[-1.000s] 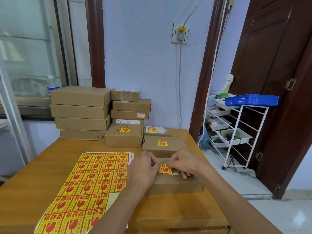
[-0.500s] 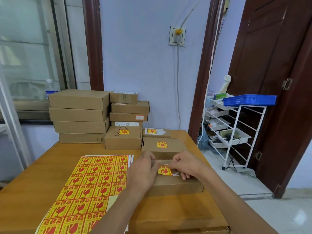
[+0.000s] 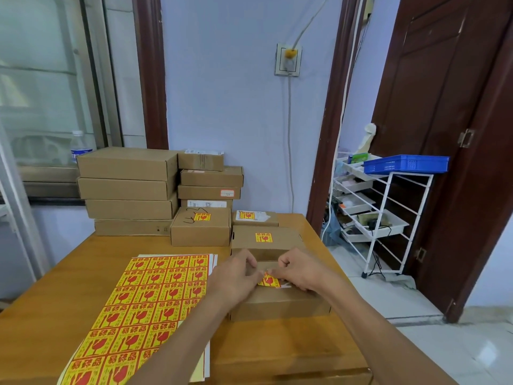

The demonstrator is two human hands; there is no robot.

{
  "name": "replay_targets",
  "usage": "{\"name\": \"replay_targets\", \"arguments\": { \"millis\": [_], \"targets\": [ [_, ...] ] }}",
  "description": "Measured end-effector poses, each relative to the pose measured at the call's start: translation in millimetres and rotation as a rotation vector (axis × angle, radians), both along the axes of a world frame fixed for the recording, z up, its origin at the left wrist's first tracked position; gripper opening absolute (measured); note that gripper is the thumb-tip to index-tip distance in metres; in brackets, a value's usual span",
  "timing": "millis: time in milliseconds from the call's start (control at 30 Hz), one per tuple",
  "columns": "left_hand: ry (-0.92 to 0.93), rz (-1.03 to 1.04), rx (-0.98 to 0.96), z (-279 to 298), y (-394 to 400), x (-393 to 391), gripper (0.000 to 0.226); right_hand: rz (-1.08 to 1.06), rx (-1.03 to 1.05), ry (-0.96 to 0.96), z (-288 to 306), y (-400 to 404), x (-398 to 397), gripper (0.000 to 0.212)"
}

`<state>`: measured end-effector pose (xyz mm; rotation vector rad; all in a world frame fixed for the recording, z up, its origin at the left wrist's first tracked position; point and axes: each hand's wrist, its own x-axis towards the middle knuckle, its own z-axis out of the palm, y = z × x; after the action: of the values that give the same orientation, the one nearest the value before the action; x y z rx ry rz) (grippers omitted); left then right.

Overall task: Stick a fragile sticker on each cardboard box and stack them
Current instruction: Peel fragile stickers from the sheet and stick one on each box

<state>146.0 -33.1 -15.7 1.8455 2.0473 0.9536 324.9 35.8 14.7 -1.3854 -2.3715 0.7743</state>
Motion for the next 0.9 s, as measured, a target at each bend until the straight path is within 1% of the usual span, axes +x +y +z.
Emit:
{"name": "replay_targets", "arguments": {
  "millis": [100, 233, 300, 433, 567, 700, 833, 900],
  "targets": [
    [-0.135, -0.16, -0.141, 8, 1, -14, 0.027, 0.071, 0.015, -0.034, 3, 1, 3, 0.044],
    [-0.162, -0.233, -0.22, 13, 1, -20, 0.038, 0.15, 0.018, -0.055, 3, 0, 11, 0.038],
    [-0.17, -0.237, -0.225, 13, 1, -19, 0.038, 0.165, 0.019, -0.049, 2, -3, 12, 0.038],
    [-0.159, -0.23, -0.228, 15, -1, -18, 0.037, 0.171, 0.075, -0.096, 3, -8, 12, 0.042],
    [-0.142, -0.214, -0.23, 19, -4, -14, 0.038, 0.165, 0.087, -0.063, 0, -9, 12, 0.047],
    [-0.133, -0.214, -0.215, 21, -6, -11, 0.031, 0.151, 0.107, -0.057, 0, -13, 11, 0.044],
    [-0.126, -0.203, -0.211, 22, -7, -9, 0.029, 0.107, 0.14, 0.004, -7, -21, 14, 0.04],
    [-0.086, -0.228, -0.206, 24, -10, -10, 0.029, 0.084, 0.151, 0.09, -9, -30, 18, 0.036]
  ]
}}
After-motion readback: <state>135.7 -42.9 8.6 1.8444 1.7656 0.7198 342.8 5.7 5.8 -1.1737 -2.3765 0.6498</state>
